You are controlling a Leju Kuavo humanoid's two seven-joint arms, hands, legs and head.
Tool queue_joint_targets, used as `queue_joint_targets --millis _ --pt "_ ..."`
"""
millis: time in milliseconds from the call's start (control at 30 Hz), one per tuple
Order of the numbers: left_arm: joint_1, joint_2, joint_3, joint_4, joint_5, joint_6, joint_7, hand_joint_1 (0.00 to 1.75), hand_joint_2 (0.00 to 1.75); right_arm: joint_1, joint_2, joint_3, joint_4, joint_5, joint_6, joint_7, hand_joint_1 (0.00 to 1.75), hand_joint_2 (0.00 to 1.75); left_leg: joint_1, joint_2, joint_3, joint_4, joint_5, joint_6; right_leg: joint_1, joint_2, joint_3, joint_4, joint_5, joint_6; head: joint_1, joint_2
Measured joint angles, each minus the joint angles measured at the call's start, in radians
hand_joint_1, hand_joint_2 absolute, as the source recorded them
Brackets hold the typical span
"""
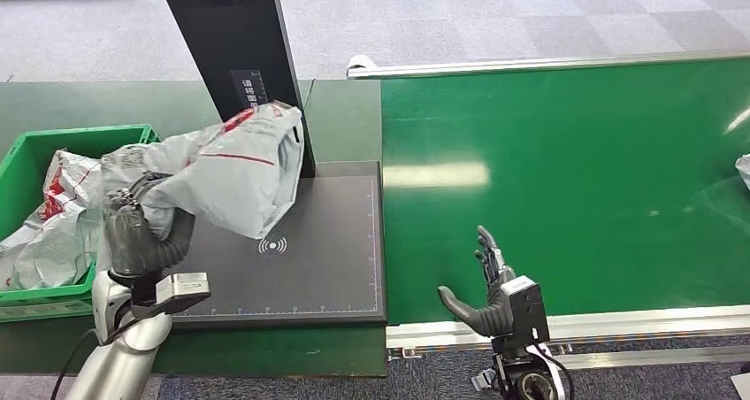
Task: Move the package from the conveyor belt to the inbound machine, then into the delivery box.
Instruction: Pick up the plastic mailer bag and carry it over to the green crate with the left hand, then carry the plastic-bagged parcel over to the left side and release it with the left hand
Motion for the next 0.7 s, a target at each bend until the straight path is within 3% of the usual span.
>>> queue_joint_targets --millis 167,333,567,700 --pt "-0.012 0.003 0.032 -0.037 -0.047 0.066 0.018 1.75 1.75 -0.001 0.008 0.014 0.032 -0.002 0.001 0.004 0.00 1.75 0.000 0.000 0.000 0.000 0.000 0.000 0.000 0.000 0.000 0.000 0.000 0.000 0.000 0.000" --pt "-0.110 0.020 0.121 0.006 -0.216 0.095 0.135 1.75 1.75 -0.005 0.016 0.013 0.046 -0.001 0.000 0.014 0.00 1.75 0.000 0.000 0.000 0.000 0.000 0.000 0.000 0.000 0.000 0.000 0.000 0.000 0.000 0.000" --pt "-0.309 0.121 0.292 0.334 -0.361 0.095 0.186 1.75 1.75 -0.016 0.016 0.008 0.053 -0.006 0.000 0.025 0.00 1.75 0.002 0.001 0.001 0.000 0.001 -0.001 0.002 0.001 0.000 0.001 0.001 -0.001 0.000 0.000" --pt "-0.374 0.176 0.382 0.529 -0.415 0.095 0.195 1.75 1.75 -0.013 0.016 0.007 0.053 -0.013 -0.001 0.026 0.00 1.75 0.002 0.004 0.000 0.000 0.001 -0.002 0.002 0.004 -0.001 0.001 0.000 -0.001 0.000 0.000"
